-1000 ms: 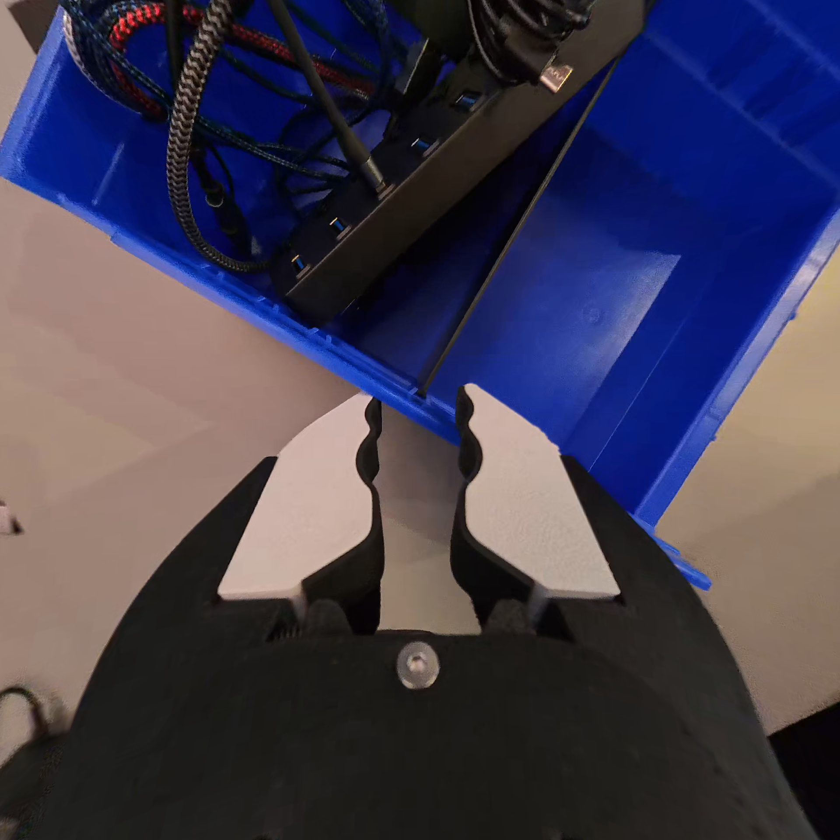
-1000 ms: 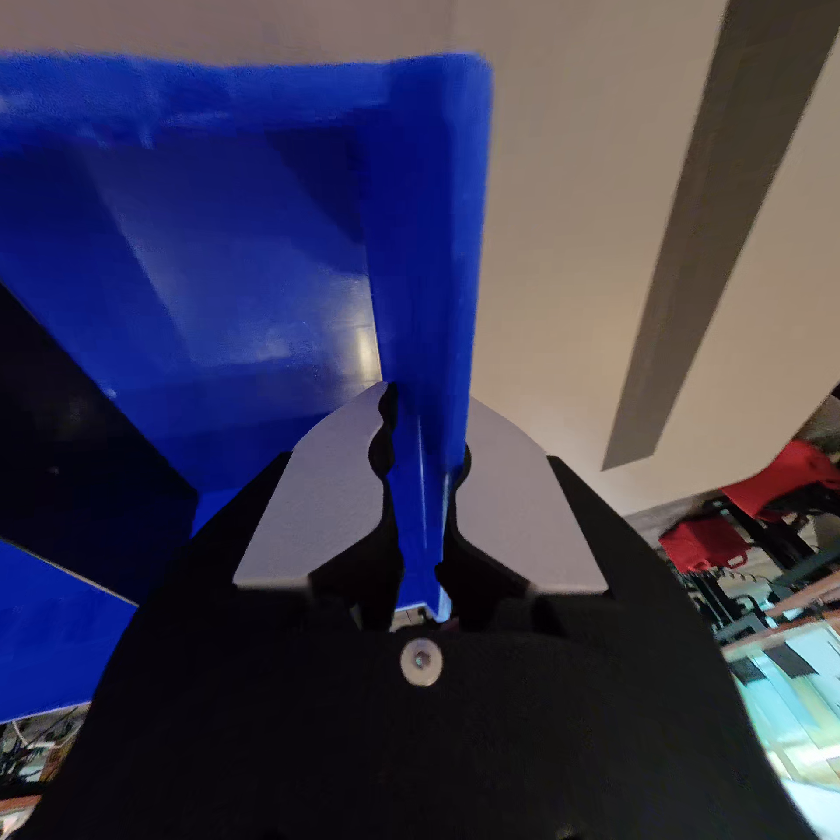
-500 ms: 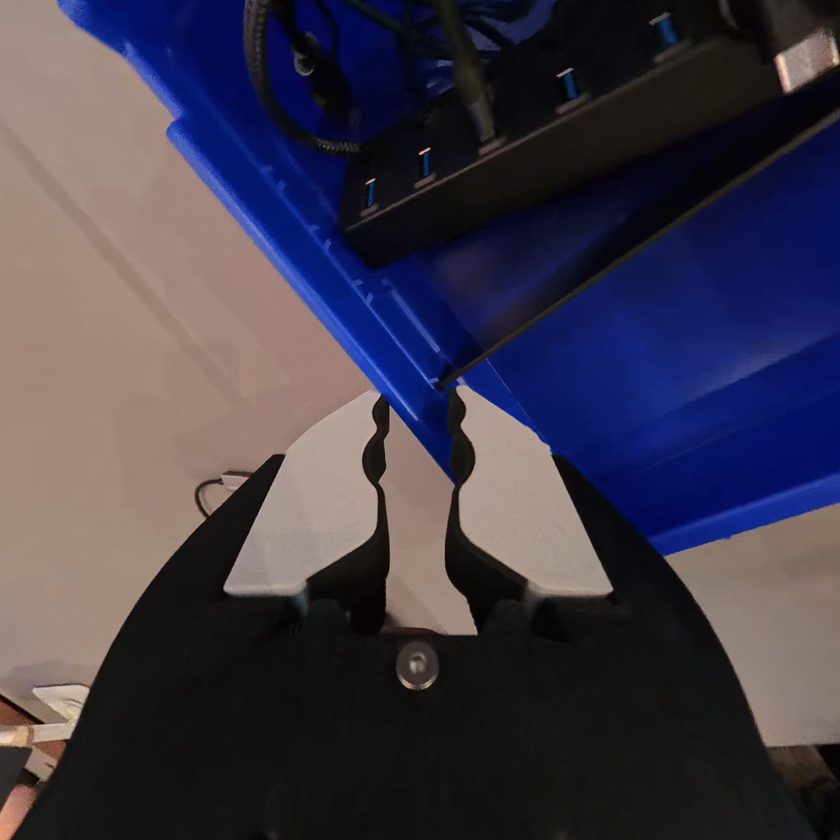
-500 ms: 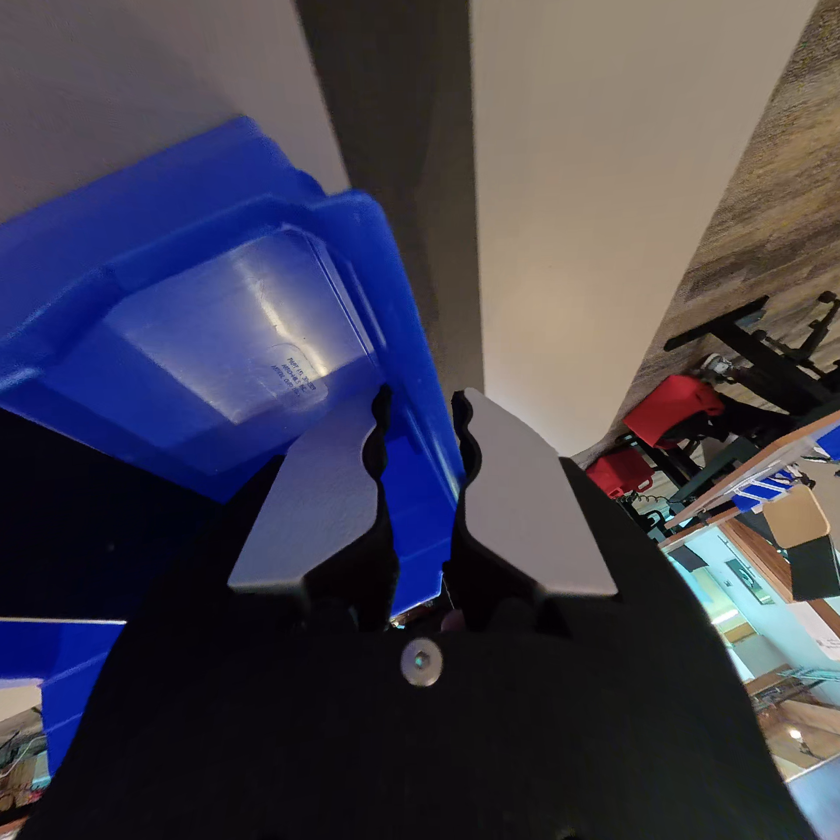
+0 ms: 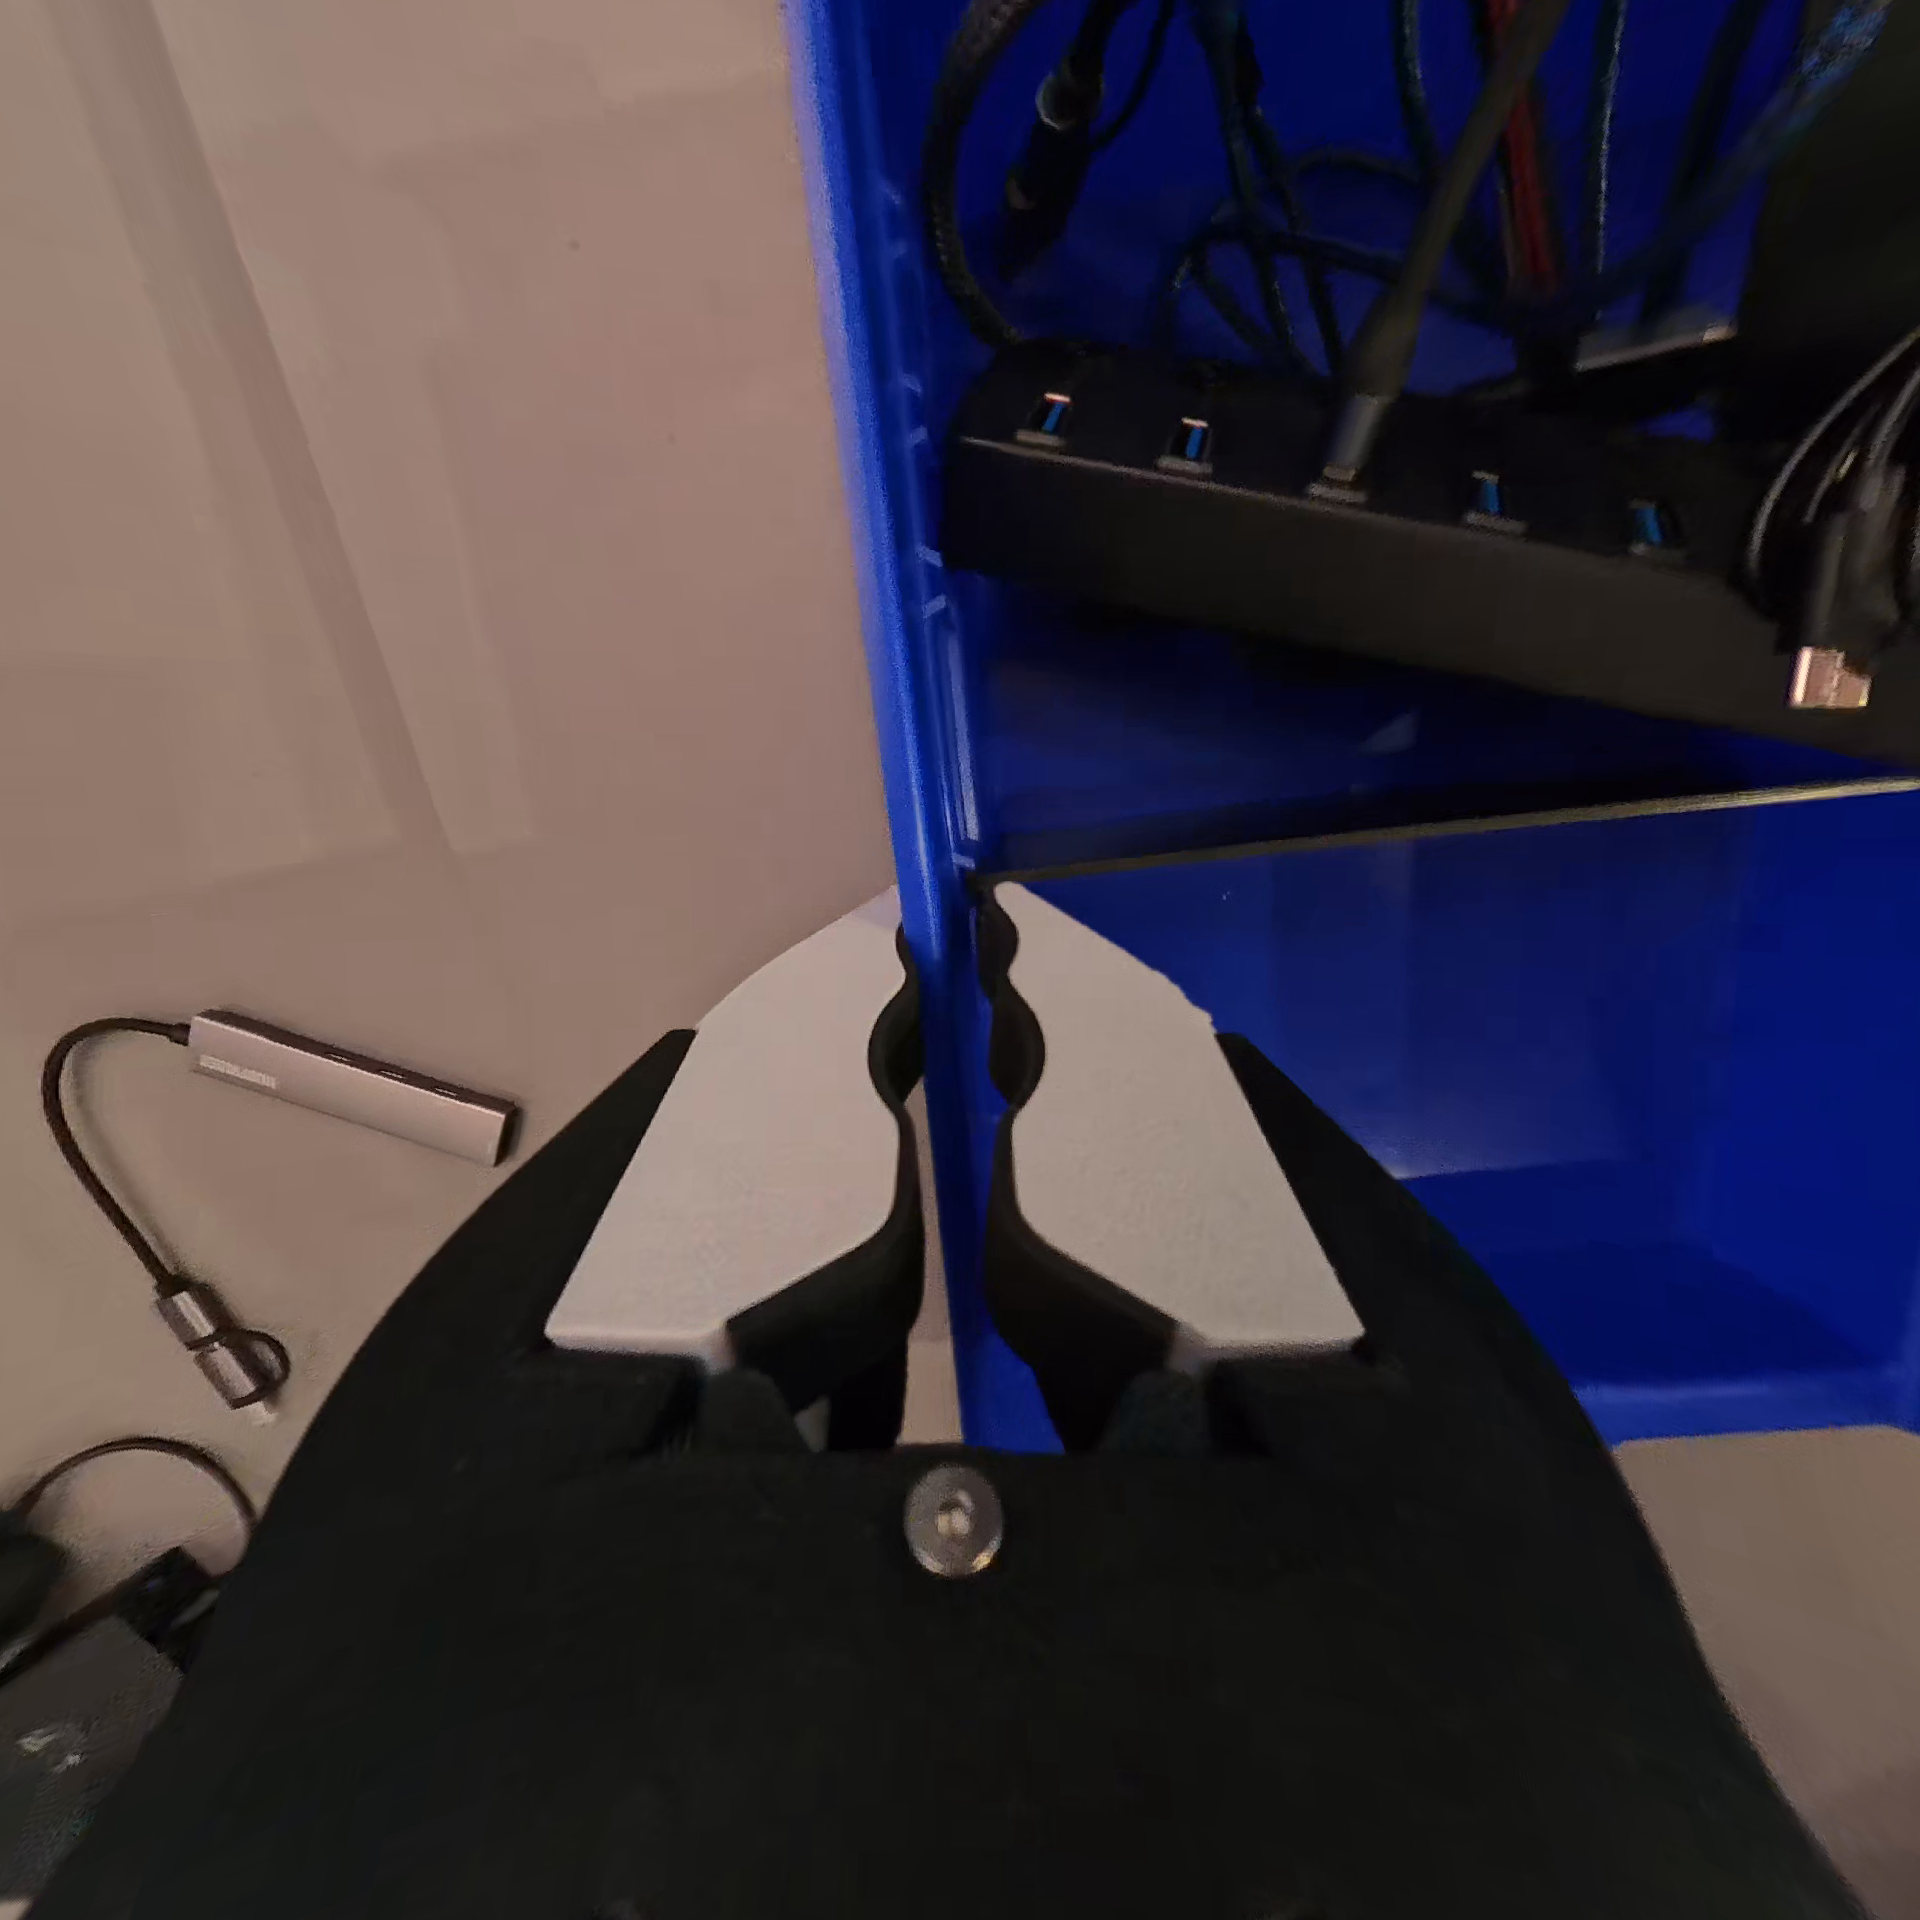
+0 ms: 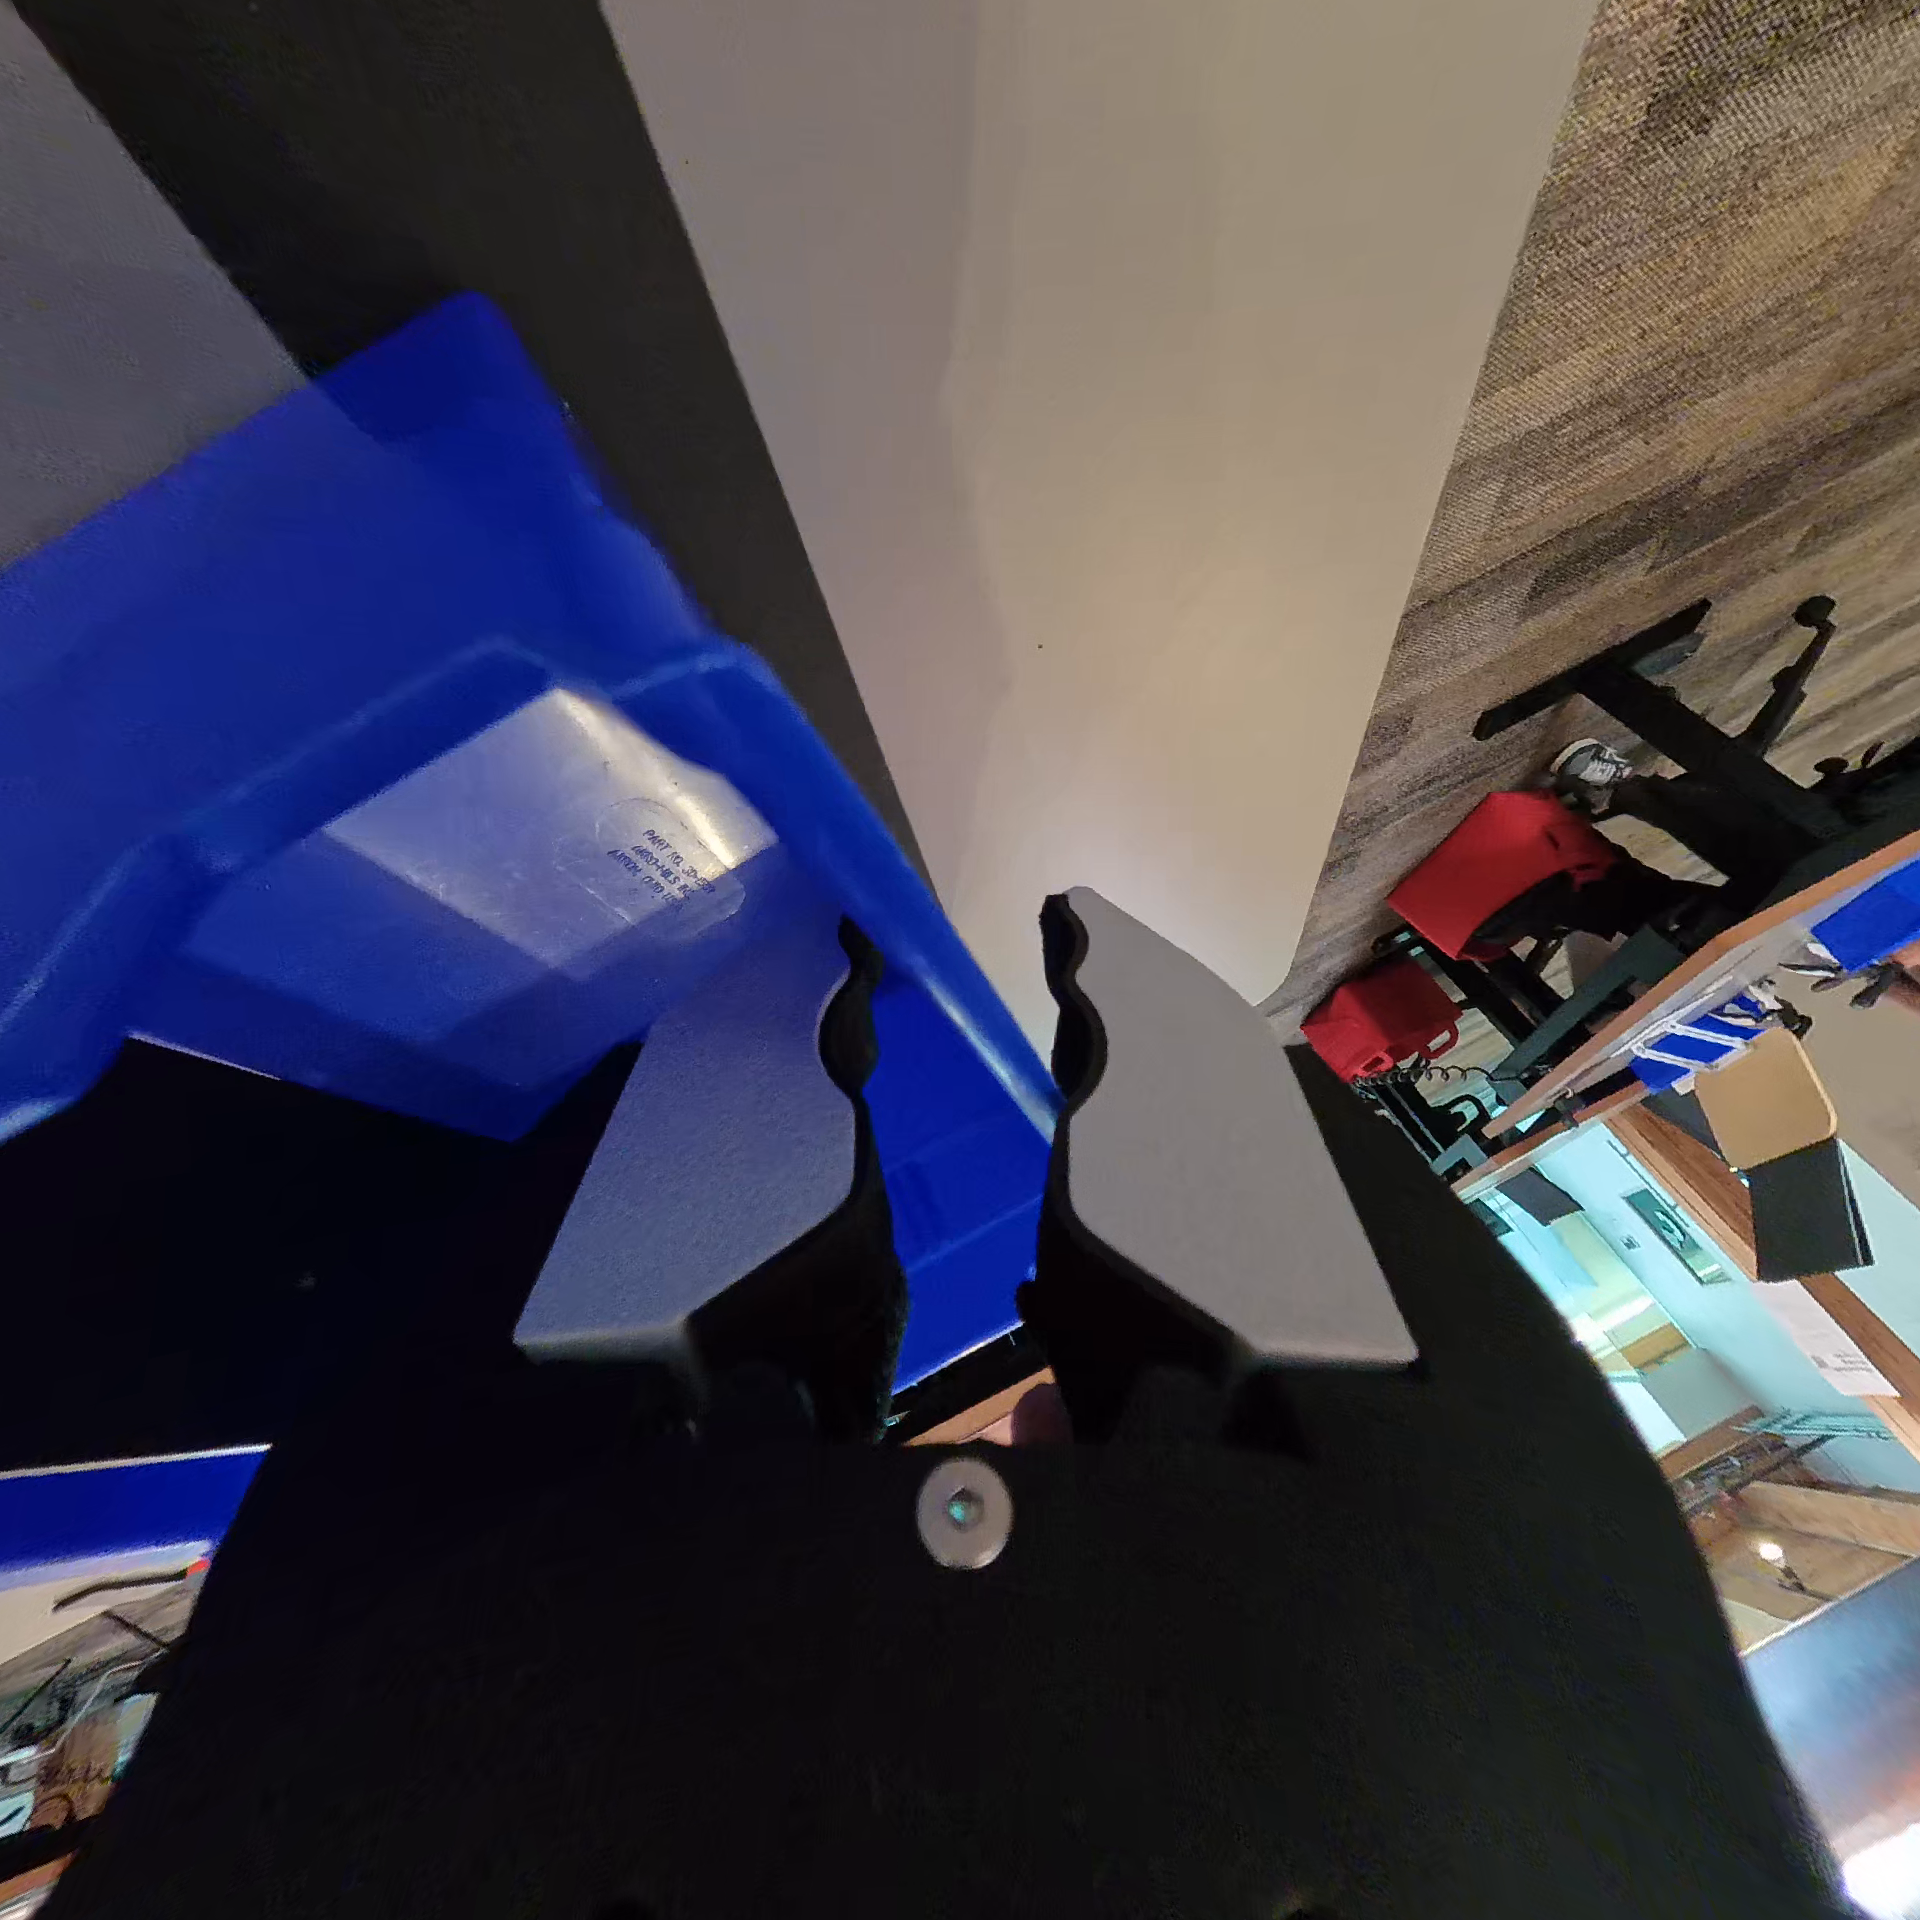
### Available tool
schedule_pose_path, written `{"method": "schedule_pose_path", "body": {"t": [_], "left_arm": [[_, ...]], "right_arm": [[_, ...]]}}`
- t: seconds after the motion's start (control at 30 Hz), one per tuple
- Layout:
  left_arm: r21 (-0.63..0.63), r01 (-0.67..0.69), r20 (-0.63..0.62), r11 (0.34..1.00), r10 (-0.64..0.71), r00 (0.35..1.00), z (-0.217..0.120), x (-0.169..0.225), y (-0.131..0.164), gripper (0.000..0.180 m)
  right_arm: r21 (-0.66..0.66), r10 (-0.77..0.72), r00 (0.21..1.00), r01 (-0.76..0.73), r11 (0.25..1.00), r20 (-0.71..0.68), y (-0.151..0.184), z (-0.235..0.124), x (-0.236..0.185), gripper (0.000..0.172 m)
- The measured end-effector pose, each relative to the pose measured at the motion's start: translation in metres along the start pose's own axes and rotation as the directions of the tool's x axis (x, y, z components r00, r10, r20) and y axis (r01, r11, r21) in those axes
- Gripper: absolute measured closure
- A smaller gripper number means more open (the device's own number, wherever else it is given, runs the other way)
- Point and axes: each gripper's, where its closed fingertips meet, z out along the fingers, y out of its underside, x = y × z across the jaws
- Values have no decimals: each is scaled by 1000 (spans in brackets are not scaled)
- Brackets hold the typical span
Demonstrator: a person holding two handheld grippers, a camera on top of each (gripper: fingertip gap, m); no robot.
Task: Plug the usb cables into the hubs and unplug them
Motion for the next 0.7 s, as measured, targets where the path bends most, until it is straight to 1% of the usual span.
{"method": "schedule_pose_path", "body": {"t": [0.13, 0.27, 0.47, 0.6, 0.7], "left_arm": [[25, 41, 44, 999, -42, 998, 0, -3, -2, 172], [74, 105, 40, 992, -108, 993, 1, -8, -4, 172], [100, 150, 93, 984, -159, 983, 1, -15, -5, 170], [99, 241, 24, 965, -244, 969, 1, -19, -8, 174], [101, 283, 25, 954, -287, 958, 2, -20, -10, 175]], "right_arm": [[-6, 64, 998, -64, 998, -10, 2, 6, 11, 140], [-8, 70, 998, -70, 998, -5, 1, 8, 15, 140], [7, 70, 997, -70, 998, -31, -2, 11, 22, 139], [8, 61, 998, -61, 998, -31, -3, 11, 25, 138], [5, 61, 998, -61, 998, -32, -4, 12, 25, 138]]}}
